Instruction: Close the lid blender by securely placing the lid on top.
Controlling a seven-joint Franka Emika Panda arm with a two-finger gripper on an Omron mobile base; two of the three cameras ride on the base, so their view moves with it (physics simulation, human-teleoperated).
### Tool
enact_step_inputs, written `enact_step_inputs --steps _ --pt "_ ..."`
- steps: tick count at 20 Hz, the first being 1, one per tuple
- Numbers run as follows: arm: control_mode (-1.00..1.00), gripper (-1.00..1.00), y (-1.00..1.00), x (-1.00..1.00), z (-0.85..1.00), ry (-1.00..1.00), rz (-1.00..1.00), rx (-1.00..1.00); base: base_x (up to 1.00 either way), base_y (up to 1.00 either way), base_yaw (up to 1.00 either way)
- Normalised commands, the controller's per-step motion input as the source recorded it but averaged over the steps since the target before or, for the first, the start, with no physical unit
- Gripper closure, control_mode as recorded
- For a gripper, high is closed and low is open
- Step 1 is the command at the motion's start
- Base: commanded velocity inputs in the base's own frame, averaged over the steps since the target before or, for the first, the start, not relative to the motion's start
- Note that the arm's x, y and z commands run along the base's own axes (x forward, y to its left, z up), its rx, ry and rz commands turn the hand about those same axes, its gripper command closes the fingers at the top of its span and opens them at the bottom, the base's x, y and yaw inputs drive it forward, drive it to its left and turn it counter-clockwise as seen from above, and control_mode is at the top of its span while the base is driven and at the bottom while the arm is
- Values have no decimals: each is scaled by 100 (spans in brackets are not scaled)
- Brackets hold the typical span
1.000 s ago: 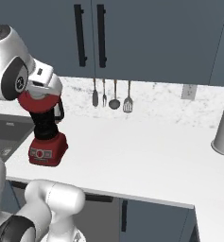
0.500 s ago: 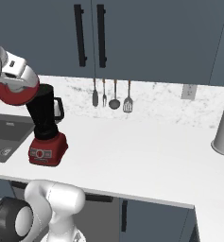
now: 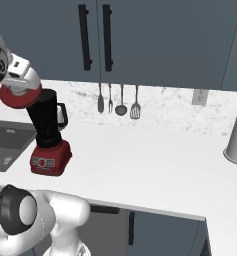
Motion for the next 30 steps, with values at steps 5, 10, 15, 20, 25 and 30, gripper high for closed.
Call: enact_step_inputs --steps 5,10,15,20,25,30 --pt "-100 100 10 51 2 25 0 0 0 0 0" --pt "-100 100 10 47 1 20 0 0 0 0 0" --pt "-100 100 13 18 0 2 0 0 0 0 0" --pt "-100 100 2 0 -1 -11 0 0 0 0 0" --pt "-100 100 0 19 0 -16 0 0 0 0 0" --pt "-100 100 0 31 0 -5 0 0 0 0 0"
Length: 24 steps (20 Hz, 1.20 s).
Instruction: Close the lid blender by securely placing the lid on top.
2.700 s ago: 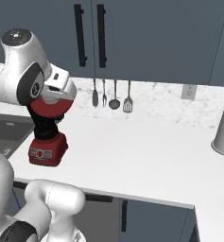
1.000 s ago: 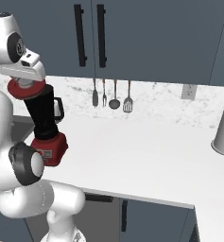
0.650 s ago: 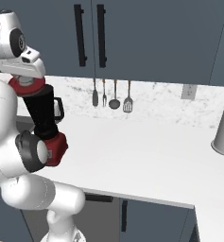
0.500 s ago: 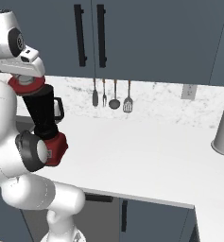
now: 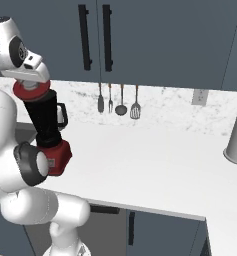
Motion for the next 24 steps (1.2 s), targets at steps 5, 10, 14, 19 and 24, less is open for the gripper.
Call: enact_step_inputs --steps 5,10,14,19,24 --pt "-100 100 8 27 0 0 0 0 0 0 0" --pt "-100 100 16 17 0 0 0 0 0 0 0" --pt "-100 100 10 32 0 0 0 0 0 0 0" --pt "-100 100 5 9 -8 0 0 0 0 0 0" --pt "-100 100 0 0 -13 0 0 0 0 0 0"
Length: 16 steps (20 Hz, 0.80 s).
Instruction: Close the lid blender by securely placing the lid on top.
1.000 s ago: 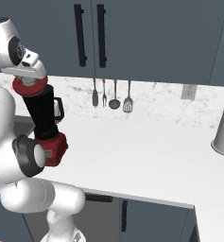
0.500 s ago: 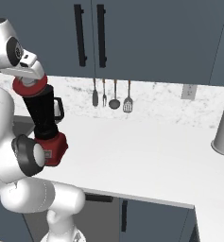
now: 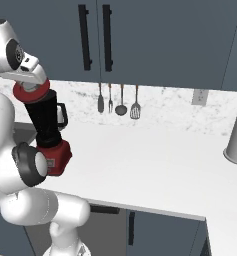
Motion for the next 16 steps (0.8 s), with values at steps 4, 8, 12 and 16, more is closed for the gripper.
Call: enact_step_inputs --steps 4,8,12,16 --pt "-100 100 0 11 -9 3 0 0 0 0 0" --pt "-100 100 3 48 -16 15 2 0 0 0 0" --pt "-100 100 -1 4 27 8 0 0 0 0 0" --pt "-100 100 -1 -4 17 3 0 0 0 0 0"
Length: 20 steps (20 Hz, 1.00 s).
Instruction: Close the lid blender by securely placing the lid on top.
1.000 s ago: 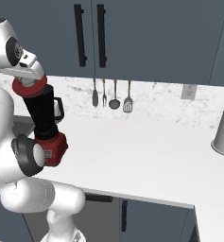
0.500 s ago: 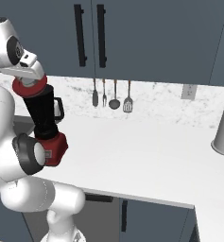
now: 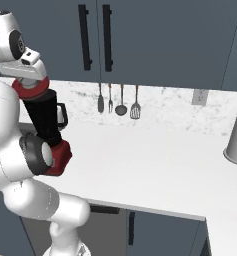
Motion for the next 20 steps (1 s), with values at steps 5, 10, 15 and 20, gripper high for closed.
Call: enact_step_inputs --steps 5,10,15,20 --pt "-100 100 0 10 0 11 0 0 0 0 0" --pt "-100 100 0 35 0 8 0 0 0 0 0" --pt "-100 100 0 50 -7 7 0 0 0 0 0" --pt "-100 100 0 4 -35 3 0 0 0 0 0"
